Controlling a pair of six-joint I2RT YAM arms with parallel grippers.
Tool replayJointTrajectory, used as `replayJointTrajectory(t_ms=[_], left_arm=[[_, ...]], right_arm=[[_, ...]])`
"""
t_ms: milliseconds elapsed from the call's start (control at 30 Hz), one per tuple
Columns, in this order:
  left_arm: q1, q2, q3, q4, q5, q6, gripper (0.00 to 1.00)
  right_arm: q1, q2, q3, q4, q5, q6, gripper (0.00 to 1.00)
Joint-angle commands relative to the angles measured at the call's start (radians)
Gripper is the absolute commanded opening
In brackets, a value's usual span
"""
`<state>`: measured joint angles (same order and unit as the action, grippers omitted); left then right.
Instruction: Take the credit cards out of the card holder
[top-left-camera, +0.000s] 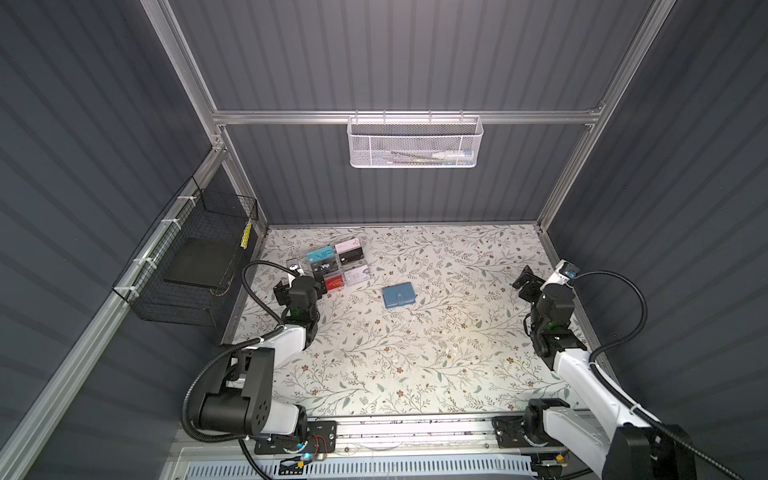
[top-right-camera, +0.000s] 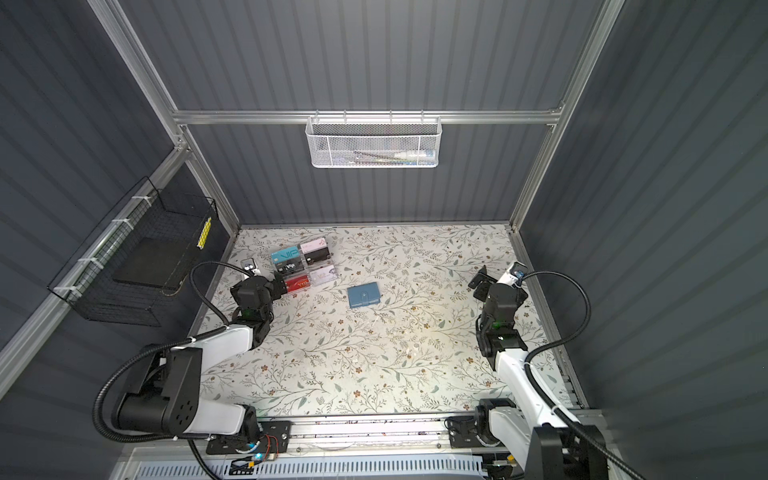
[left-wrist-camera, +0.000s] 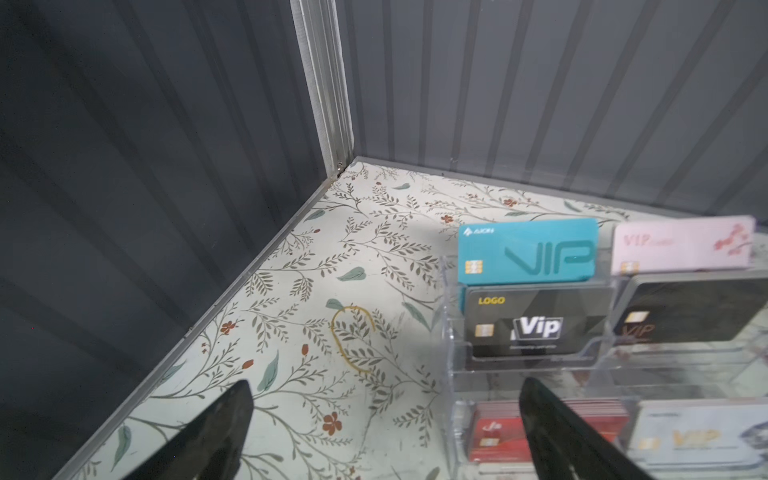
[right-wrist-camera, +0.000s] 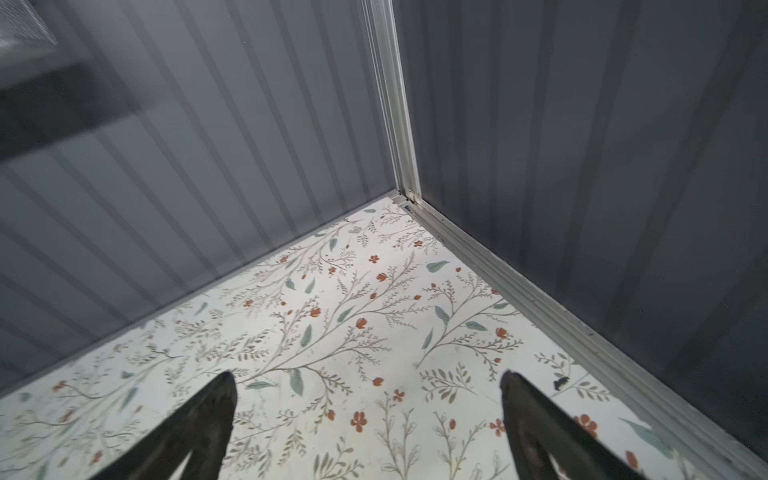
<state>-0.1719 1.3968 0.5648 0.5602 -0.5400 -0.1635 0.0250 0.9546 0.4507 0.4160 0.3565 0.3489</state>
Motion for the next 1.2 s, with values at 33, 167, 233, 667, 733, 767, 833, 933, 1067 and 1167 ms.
replayJointTrajectory(t_ms=[33,167,233,667,733,767,833,933,1067,1167], left_arm=[[-0.036,-0.091,0.038,-0.241,0.105,-0.157,1.0],[-0.127,-0.155,0.03,-0.293,0.184,-0.182,1.0],[-0.164,-0.164,0.022,-0.275,0.273,-0.204,1.0],[-0.311,0.126,0.071,-0.072,0.656,-0.475,1.0],[-0.313,0.136,0.073,-0.062,0.68,-0.497,1.0],[-0.313,0.136,0.076,-0.064,0.687,-0.501,1.0],[-0.313,0.127,0.083,-0.085,0.693,-0.506,1.0],[-0.313,0.133,0.098,-0.087,0.729,-0.517,1.0],[-0.313,0.17,0.116,-0.082,0.756,-0.537,1.0],[-0.313,0.186,0.128,-0.083,0.767,-0.538,1.0]], right_arm=[[0.0,0.002,0.027,-0.114,-0.185,0.094,0.99],[0.029,0.104,0.133,-0.267,-0.273,0.098,0.99],[0.071,0.144,0.145,-0.266,-0.294,0.094,0.99],[0.364,0.505,0.332,-0.266,-0.523,0.088,0.99],[0.387,0.572,0.368,-0.253,-0.562,0.111,0.99],[0.394,0.6,0.384,-0.247,-0.587,0.123,0.99],[0.412,0.66,0.415,-0.221,-0.631,0.154,0.99],[0.443,0.725,0.461,-0.201,-0.66,0.168,0.99],[0.466,0.807,0.519,-0.195,-0.682,0.193,0.99],[0.48,0.861,0.557,-0.191,-0.682,0.201,0.99]])
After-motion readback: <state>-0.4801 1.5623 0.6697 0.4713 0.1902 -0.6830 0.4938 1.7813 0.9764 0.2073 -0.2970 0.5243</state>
